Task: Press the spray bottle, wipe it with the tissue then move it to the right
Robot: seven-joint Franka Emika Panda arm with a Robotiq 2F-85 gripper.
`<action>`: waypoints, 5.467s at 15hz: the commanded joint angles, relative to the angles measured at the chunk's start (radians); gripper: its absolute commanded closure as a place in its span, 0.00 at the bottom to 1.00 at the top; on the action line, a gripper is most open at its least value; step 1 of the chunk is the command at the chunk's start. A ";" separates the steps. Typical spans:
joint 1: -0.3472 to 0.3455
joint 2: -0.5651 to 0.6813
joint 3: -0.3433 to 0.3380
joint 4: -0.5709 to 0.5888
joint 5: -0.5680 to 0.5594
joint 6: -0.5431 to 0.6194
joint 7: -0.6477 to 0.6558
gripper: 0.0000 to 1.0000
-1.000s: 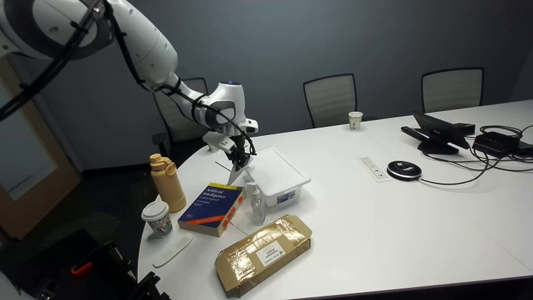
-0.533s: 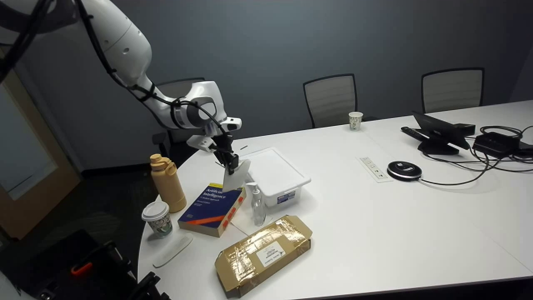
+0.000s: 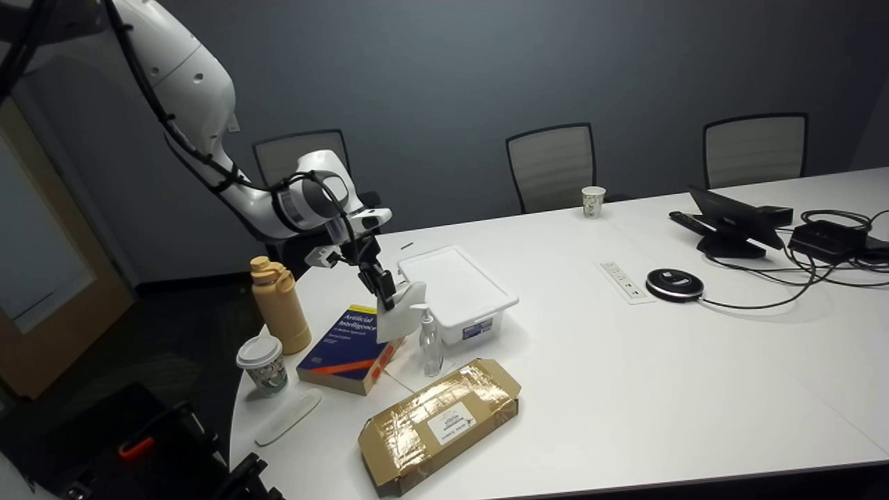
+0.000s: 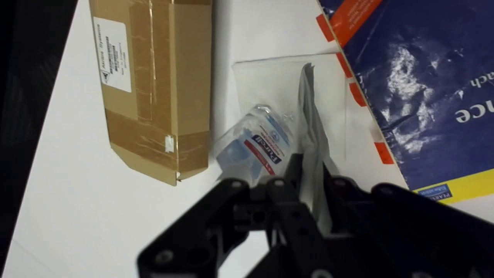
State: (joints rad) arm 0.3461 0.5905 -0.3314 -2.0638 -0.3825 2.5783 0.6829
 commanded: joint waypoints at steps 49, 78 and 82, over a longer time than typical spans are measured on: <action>-0.018 0.340 0.004 0.214 0.052 0.152 -0.273 0.98; -0.173 -0.012 0.326 0.123 0.131 0.181 -0.651 0.98; -0.190 0.066 0.393 0.137 0.117 0.302 -0.766 0.98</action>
State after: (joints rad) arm 0.1675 0.6025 0.0286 -1.9331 -0.2654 2.7815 0.0008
